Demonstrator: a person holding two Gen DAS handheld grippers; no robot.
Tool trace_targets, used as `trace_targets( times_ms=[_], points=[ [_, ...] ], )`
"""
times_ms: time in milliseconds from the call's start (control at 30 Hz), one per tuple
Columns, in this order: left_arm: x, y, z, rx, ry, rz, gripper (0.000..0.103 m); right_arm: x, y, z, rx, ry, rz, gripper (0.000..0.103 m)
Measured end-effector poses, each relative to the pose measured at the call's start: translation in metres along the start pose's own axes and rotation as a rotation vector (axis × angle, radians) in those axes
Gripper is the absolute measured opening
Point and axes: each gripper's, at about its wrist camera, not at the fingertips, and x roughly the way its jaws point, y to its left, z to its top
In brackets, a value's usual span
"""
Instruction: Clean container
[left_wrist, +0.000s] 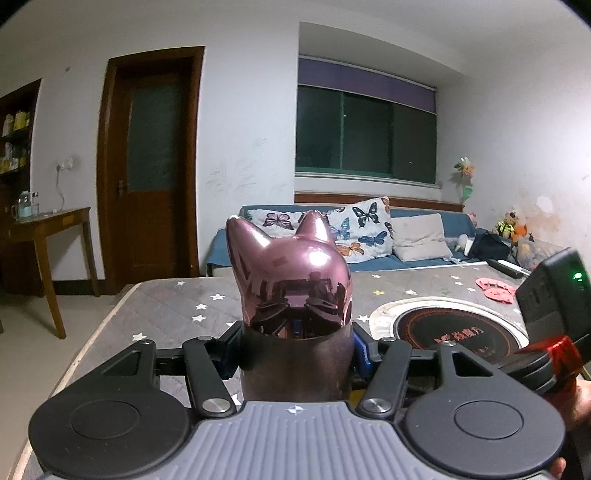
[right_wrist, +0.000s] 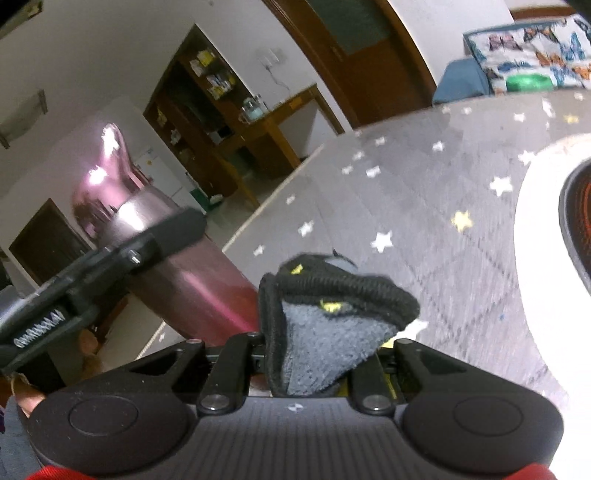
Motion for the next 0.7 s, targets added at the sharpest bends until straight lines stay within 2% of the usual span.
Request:
trace_targets(
  times_ms=[67, 300, 533, 700],
  points=[
    [-0.003, 0.004, 0.004, -0.024, -0.012, -0.004, 0.061, 0.004, -0.002, 0.011, -0.046, -0.006, -0.017, 0.016],
    [-0.018, 0.006, 0.026, -0.069, -0.091, -0.036, 0.061, 0.013, 0.007, -0.003, -0.148, 0.049, -0.084, 0.016],
    [-0.033, 0.010, 0.047, -0.165, -0.172, -0.133, 0.061, 0.016, 0.028, -0.011, -0.240, 0.051, -0.105, 0.016],
    [-0.026, 0.004, 0.047, -0.162, -0.167, -0.169, 0.061, 0.012, 0.037, -0.016, -0.272, 0.029, -0.099, 0.016]
  ],
)
